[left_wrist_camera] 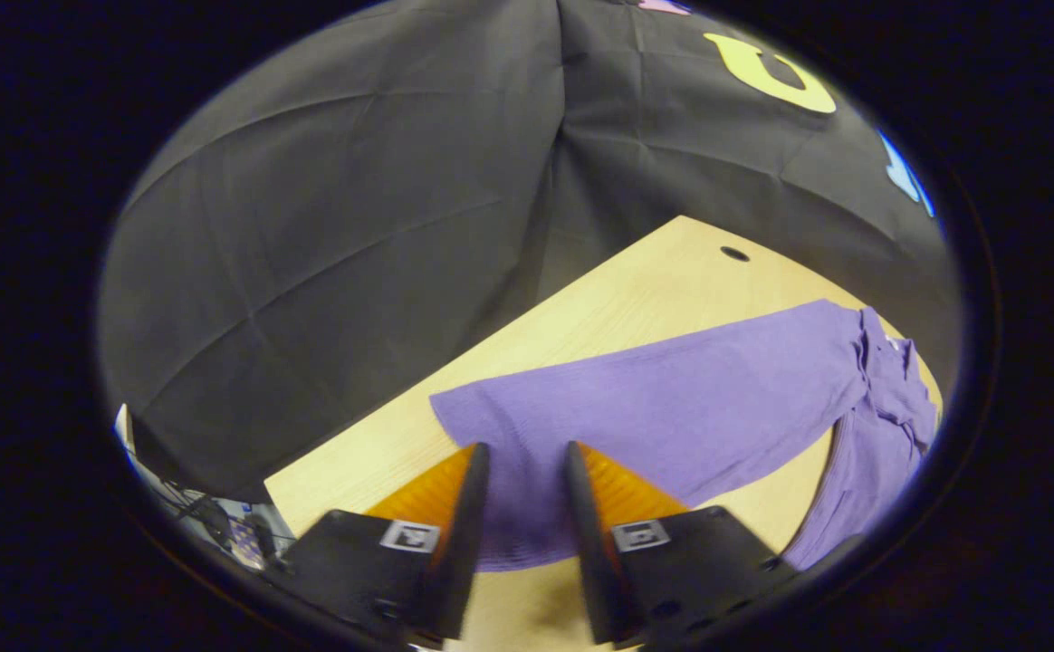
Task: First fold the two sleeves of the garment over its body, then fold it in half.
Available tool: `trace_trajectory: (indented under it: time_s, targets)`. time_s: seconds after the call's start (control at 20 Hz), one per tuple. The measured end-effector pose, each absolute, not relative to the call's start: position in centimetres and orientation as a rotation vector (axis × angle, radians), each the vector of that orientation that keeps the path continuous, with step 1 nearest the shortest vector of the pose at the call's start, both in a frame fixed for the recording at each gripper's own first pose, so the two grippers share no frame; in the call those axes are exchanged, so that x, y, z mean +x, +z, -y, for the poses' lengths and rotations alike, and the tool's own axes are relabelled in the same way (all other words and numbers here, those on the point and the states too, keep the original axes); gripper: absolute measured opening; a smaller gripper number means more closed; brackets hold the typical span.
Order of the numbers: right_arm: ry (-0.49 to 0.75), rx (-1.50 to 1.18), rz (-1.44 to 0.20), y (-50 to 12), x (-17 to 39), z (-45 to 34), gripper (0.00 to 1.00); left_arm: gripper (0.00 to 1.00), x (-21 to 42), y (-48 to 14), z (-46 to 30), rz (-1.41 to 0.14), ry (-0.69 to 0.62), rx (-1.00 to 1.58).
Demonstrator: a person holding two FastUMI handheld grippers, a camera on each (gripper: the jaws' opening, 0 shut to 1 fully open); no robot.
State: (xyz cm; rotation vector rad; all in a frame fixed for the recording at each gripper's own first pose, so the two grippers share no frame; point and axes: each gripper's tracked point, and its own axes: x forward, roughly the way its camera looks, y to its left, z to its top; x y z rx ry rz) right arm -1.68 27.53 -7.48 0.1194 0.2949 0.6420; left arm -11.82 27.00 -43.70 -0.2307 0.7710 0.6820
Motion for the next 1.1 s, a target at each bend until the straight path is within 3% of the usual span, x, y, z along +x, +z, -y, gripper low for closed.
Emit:
trace_trajectory:
  time_s: [0.15,0.2,0.25,0.55,1.1]
  targets:
    - [0.613,0.12,-0.288,-7.5,-1.3,-26.0,0.89,0.18,-11.9,-43.7,-27.2,-0.774,0.674,-0.217]
    - [0.603,0.121,-0.284,-7.6,-1.1,-25.5,0.89,0.18,-11.8,-43.7,-27.3,-0.773,0.671,-0.208]
    - [0.593,0.124,-0.284,-7.6,-1.1,-24.9,0.89,0.08,-11.5,-43.5,-26.9,-0.779,0.663,-0.217]
    - [0.523,0.144,-0.308,-8.9,-0.4,-21.2,0.89,0.07,-9.2,-41.6,-23.9,-0.748,0.595,-0.322]
    - [0.432,0.2,-0.362,-12.1,1.7,-16.0,0.89,0.07,1.7,-34.1,-13.4,-0.59,0.363,-0.428]
